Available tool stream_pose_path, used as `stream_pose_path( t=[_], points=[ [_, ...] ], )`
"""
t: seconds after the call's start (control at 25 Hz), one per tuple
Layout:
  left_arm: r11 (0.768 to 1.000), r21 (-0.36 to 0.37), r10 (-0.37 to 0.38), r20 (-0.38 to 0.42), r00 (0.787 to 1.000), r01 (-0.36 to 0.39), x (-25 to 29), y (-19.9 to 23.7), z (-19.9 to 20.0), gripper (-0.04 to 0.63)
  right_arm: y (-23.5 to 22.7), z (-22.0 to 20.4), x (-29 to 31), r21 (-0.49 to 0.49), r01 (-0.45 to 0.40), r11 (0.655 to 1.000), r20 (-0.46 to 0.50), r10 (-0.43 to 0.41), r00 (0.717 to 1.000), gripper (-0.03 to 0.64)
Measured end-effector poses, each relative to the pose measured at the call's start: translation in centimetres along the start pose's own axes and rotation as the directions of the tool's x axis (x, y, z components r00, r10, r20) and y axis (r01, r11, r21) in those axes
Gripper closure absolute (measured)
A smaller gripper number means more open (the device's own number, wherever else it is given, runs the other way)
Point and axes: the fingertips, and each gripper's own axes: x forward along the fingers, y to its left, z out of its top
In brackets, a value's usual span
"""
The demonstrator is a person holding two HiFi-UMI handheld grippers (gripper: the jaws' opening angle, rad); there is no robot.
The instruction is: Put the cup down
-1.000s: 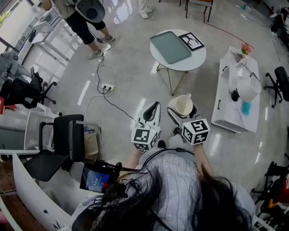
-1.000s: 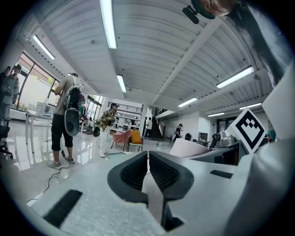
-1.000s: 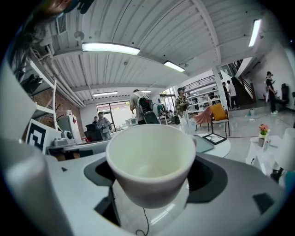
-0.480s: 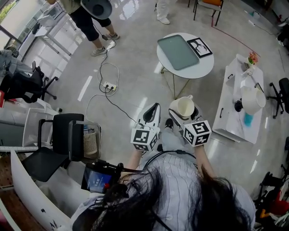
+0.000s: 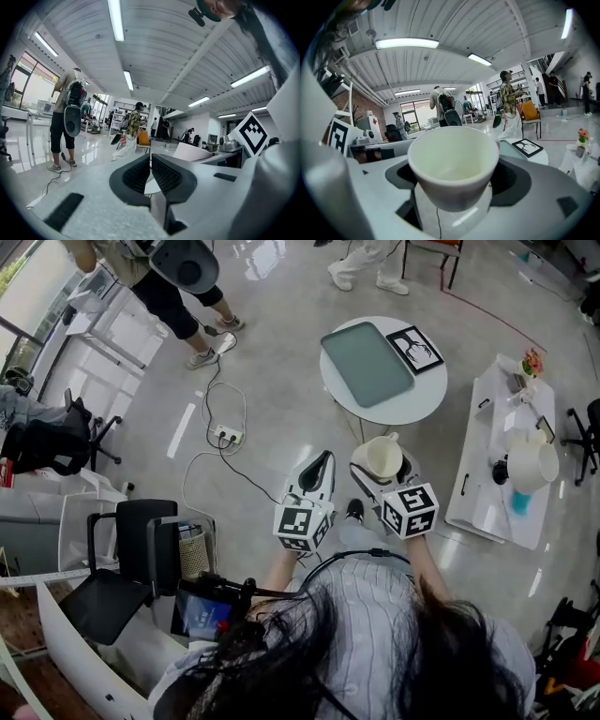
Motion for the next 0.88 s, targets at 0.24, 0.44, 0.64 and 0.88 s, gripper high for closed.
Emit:
stream_pose_path(
  t=[0.24,0.44,0.64,0.88],
  points=[
    [1.000,0.010,-0.026,-0.018,1.000,0.026,6.4,0.6,1.0,0.572,-5.2,2.4,3.4,0.024,0.009,1.000,0.003,-0.009,1.000,0.212],
    [1.000,0.009,-0.020,-0.021,1.000,0.020,10.4,1.7,1.8,0.572,-8.0,3.9,6.2,0.031,-0.009,0.999,0.007,0.009,1.000,0.212],
    [1.000,0.027,-0.013,-0.016,1.000,0.014,12.8,2.1,2.5,0.572,-9.7,4.9,8.1,0.035,-0.033,0.999,0.021,0.032,0.999,0.212],
    [0.998,0.060,-0.033,-0.038,0.999,0.035,13.8,2.3,2.8,0.572,-10.1,5.2,9.6,0.056,-0.038,0.998,0.022,0.037,0.999,0.212]
  ],
)
